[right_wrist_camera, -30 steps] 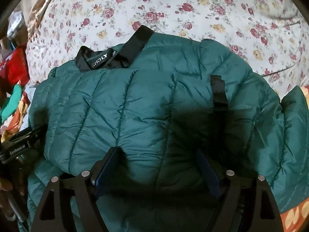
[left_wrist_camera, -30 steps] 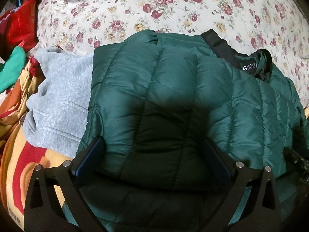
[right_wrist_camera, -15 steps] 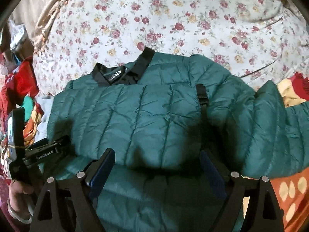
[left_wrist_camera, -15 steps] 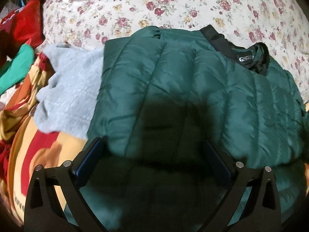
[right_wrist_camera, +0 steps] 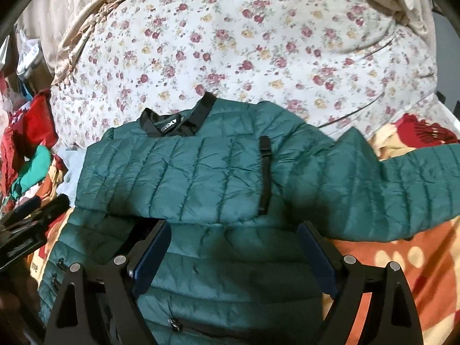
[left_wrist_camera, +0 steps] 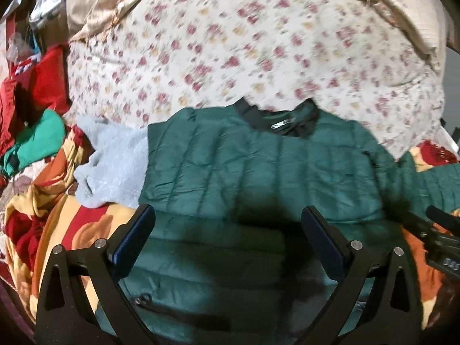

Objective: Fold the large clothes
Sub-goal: 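Move the right gripper to the other sleeve cuff of the jacket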

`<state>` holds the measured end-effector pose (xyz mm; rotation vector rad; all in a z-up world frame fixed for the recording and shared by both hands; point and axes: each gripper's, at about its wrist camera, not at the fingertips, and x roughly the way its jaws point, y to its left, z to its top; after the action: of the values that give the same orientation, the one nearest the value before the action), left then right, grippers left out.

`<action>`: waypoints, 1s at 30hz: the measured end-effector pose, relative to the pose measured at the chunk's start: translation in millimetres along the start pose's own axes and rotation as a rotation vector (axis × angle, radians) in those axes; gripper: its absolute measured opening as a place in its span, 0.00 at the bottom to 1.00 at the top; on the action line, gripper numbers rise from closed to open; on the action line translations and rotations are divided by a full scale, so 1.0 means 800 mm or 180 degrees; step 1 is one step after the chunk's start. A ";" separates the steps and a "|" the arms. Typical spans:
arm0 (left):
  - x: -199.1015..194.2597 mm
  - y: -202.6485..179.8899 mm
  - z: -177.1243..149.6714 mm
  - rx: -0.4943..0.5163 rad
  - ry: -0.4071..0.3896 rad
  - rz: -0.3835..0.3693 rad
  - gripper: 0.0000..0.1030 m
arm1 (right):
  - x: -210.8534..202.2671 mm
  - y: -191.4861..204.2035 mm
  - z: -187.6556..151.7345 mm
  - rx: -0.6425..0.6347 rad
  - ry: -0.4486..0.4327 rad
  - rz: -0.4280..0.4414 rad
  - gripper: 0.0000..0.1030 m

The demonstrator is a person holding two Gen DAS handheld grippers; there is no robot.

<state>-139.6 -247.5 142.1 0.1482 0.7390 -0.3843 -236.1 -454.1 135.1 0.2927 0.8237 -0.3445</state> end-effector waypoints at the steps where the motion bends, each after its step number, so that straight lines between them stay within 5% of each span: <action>1: -0.005 -0.004 0.000 0.0007 -0.0015 -0.0026 0.99 | -0.004 -0.003 -0.002 0.0005 -0.0002 -0.0016 0.85; 30: -0.048 -0.149 -0.005 0.0119 -0.0034 -0.0526 0.99 | -0.057 -0.138 -0.028 0.0197 -0.0114 -0.0456 0.86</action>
<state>-214.7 -345.3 165.4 0.1205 0.7358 -0.5561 -324.8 -536.6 142.0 0.2851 0.8017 -0.5086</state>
